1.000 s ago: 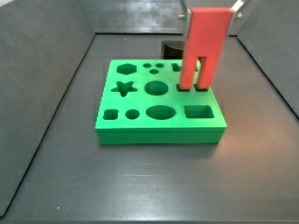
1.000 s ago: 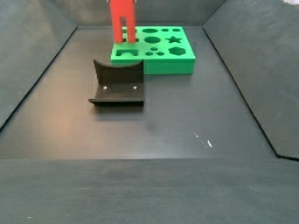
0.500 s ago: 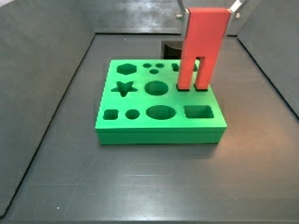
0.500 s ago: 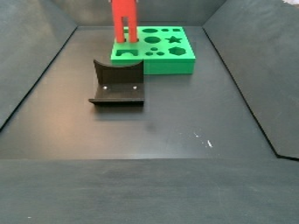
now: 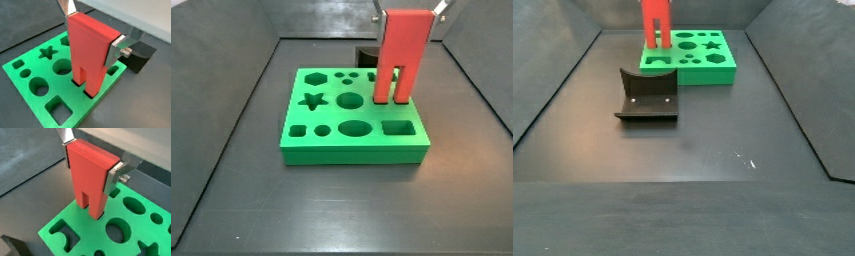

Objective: Insert the double-square object.

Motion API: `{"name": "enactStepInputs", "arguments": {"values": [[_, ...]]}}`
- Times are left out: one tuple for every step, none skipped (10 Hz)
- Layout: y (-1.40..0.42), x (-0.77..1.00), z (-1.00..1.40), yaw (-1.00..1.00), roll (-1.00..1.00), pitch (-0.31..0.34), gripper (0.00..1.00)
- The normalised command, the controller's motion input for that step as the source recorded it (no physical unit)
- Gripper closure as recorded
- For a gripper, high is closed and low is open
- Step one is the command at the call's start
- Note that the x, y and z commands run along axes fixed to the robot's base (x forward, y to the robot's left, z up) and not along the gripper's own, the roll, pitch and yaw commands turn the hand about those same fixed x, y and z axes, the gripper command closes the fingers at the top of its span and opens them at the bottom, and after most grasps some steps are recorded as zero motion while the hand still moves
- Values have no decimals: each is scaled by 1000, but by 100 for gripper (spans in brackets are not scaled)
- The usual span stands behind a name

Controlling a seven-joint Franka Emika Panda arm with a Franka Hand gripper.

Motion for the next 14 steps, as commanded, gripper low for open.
{"name": "enactStepInputs", "arguments": {"values": [[-43, 83, -223, 0, -54, 0, 100], [-20, 74, -269, 0, -47, -3, 100], [0, 0, -291, 0, -20, -11, 100], [0, -66, -249, 0, -3, -10, 100], [0, -177, -226, 0, -23, -27, 100], [0, -189, -223, 0, -51, -50, 100], [0, -174, -183, 0, -49, -41, 100], [0, -103, -203, 0, -79, -44, 100], [0, 0, -303, 0, -97, -59, 100], [0, 63, -314, 0, -64, -49, 100], [0, 109, -283, 0, -13, -13, 100], [0, 126, -254, 0, -3, 0, 100], [0, 83, -209, 0, -6, 0, 100], [0, 71, -229, 0, 0, 0, 100]]}}
